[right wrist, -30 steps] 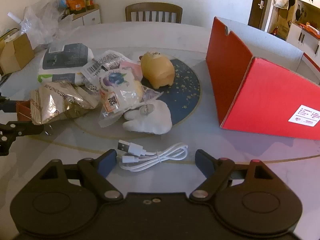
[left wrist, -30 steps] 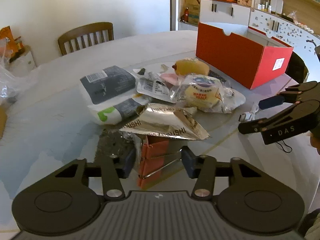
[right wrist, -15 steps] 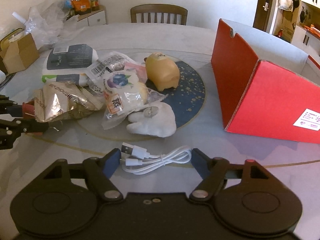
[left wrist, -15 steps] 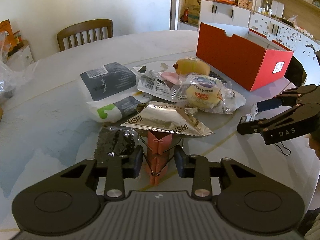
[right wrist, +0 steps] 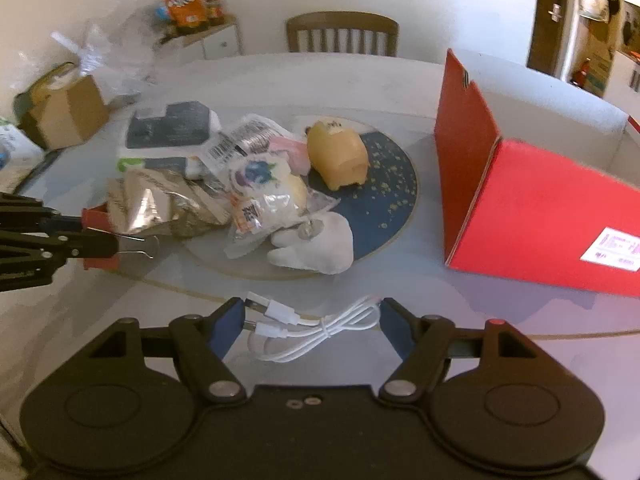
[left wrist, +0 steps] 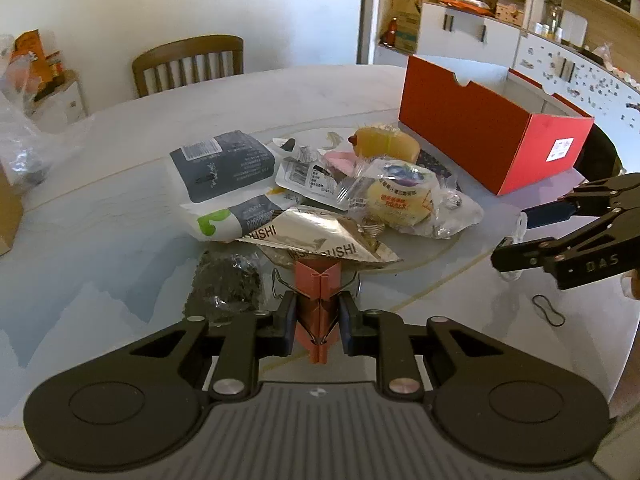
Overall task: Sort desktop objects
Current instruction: 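Grasp the pink binder clip with the left tool while the right tool grasps the white USB cable, then carry the clip and cable in both tools over the red box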
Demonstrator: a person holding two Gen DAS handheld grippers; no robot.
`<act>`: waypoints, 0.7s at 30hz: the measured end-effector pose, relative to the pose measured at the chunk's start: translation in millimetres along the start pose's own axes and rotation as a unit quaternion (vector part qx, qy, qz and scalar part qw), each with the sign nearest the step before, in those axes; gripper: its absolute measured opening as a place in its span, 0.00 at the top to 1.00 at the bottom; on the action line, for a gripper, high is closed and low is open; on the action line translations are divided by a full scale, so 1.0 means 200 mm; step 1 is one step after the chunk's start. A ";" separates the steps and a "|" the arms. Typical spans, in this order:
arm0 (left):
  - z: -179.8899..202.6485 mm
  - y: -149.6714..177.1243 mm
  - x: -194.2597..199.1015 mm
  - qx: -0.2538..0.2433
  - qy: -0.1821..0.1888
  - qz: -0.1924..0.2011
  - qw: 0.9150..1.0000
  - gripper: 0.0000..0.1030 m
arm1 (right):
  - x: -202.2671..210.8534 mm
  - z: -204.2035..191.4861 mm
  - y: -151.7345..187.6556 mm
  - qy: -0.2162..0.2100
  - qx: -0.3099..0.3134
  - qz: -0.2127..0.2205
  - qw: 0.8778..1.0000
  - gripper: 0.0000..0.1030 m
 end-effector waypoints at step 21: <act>0.39 -0.20 0.21 0.023 -0.024 0.066 0.997 0.81 | 0.31 0.34 -0.13 -0.053 0.020 0.035 0.998 0.32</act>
Point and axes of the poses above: each gripper's, at about its wrist camera, not at the fingertips, and x roughly against the way its jaws point, z to its right, y to its underside, the point moved 7 cm from there along -x, roughly the way its jaws point, and after that the axes turned 6 degrees about x, right-handed, at the moved point
